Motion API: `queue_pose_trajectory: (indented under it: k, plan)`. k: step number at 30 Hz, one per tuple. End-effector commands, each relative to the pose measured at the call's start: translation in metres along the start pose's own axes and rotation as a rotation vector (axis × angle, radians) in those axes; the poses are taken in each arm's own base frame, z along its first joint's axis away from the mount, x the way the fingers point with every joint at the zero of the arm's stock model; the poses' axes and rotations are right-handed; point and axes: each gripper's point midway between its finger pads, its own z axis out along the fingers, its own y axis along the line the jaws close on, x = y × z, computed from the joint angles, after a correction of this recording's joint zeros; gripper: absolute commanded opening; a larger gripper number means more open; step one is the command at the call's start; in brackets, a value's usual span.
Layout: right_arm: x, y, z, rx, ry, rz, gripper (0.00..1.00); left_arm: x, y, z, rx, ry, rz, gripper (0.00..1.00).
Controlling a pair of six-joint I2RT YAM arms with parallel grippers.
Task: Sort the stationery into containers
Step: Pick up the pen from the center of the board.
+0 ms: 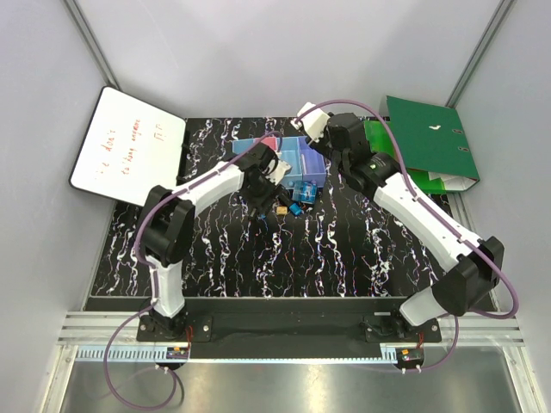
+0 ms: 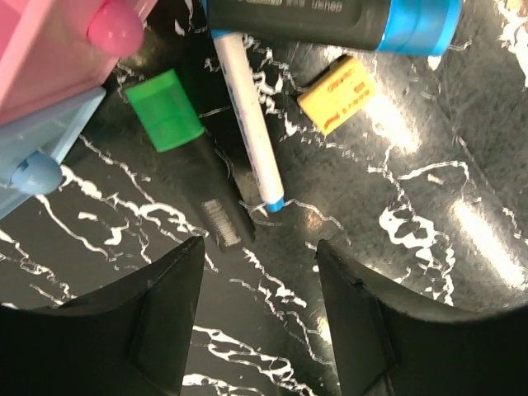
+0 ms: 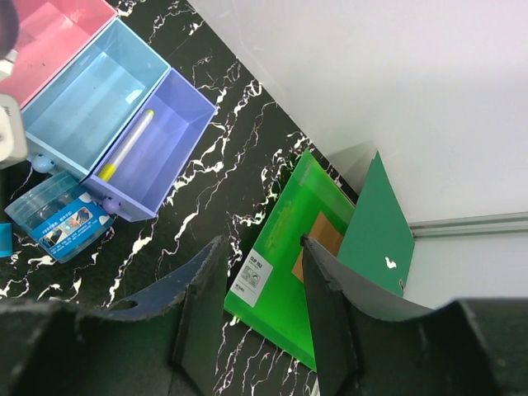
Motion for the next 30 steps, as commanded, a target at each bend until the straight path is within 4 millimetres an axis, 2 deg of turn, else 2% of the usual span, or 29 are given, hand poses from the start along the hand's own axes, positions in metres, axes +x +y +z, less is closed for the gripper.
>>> queue_pose_trajectory:
  k: [1,8,20,23,25,27,28,30]
  plan:
    - [-0.017,-0.016,-0.018,0.044,-0.064,0.025,0.49,-0.028,0.001,0.001,-0.009,-0.067,-0.041,0.61]
    - [-0.022,-0.022,-0.022,0.055,-0.079,0.035,0.49,-0.027,-0.007,0.022,-0.015,-0.035,-0.04,0.6]
    - [-0.029,-0.025,-0.025,0.057,-0.1,0.054,0.48,-0.028,-0.006,0.046,-0.023,-0.002,-0.072,0.56]
    - [-0.031,-0.027,-0.026,0.06,-0.105,0.061,0.48,-0.027,-0.005,0.049,-0.025,0.004,-0.082,0.51]
    - [-0.032,-0.028,-0.027,0.061,-0.111,0.066,0.48,-0.026,-0.006,0.052,-0.027,0.012,-0.086,0.42]
    - [-0.034,-0.03,-0.029,0.063,-0.116,0.07,0.48,-0.024,-0.005,0.055,-0.031,0.02,-0.089,0.37]
    - [-0.035,-0.03,-0.029,0.063,-0.118,0.072,0.48,-0.023,-0.005,0.056,-0.031,0.023,-0.089,0.31]
    - [-0.036,-0.031,-0.029,0.065,-0.12,0.075,0.47,-0.02,-0.004,0.059,-0.036,0.033,-0.091,0.27]
